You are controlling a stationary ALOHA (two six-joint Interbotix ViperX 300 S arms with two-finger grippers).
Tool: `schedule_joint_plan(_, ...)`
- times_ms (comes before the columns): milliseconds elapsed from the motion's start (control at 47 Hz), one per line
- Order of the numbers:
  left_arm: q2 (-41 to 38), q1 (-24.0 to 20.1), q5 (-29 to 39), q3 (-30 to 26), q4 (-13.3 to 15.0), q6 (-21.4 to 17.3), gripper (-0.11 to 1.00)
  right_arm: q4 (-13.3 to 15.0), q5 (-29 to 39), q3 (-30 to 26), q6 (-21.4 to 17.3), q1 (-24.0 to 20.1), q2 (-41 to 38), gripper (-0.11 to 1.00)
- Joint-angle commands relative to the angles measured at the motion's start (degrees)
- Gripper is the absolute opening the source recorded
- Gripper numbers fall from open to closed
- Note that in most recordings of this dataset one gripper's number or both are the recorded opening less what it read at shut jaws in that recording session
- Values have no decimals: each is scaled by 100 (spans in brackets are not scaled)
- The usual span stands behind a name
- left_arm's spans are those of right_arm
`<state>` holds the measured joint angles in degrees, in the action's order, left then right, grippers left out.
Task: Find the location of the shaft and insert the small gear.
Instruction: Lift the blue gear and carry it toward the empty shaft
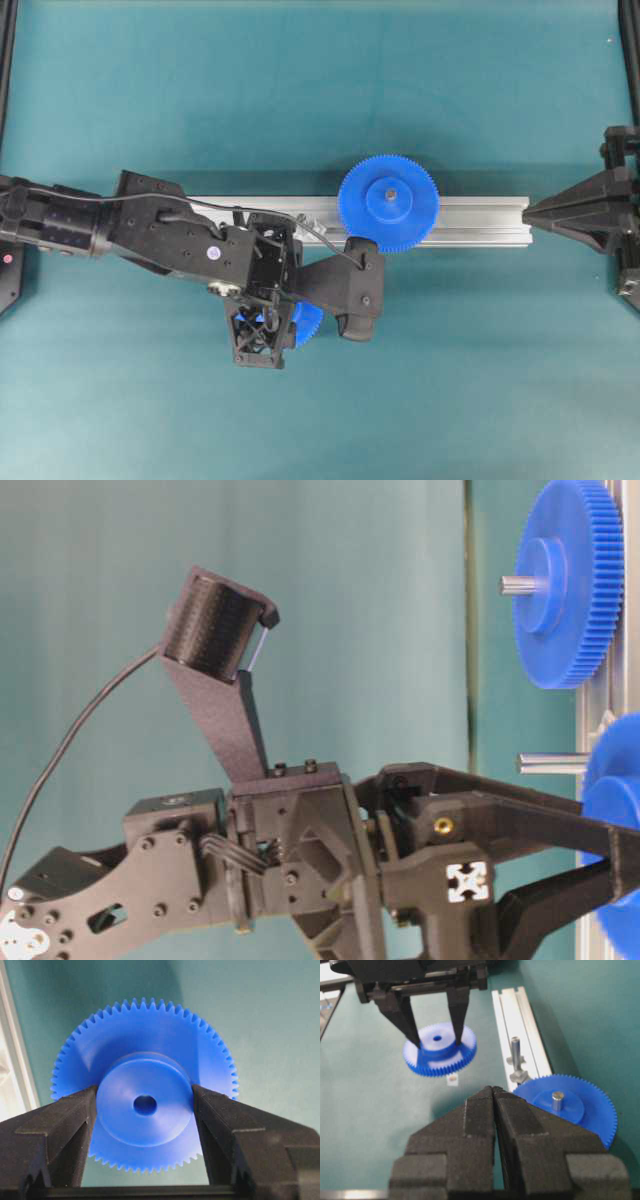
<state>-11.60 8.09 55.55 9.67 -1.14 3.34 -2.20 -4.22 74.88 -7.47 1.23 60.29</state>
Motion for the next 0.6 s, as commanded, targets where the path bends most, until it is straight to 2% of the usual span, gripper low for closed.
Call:
schedule_joint_plan(0,281,26,9,-176,-9,-35,63,0,-53,-62,-53,9,-18,5)
schedule_joint_plan(234,378,0,79,-378,-9,-53,63,0,-18,-62,-53,26,53,5)
schedule_joint_plan(574,501,-26,738,-940,-9,-229,63,9,-9,-62,-53,62,88,5)
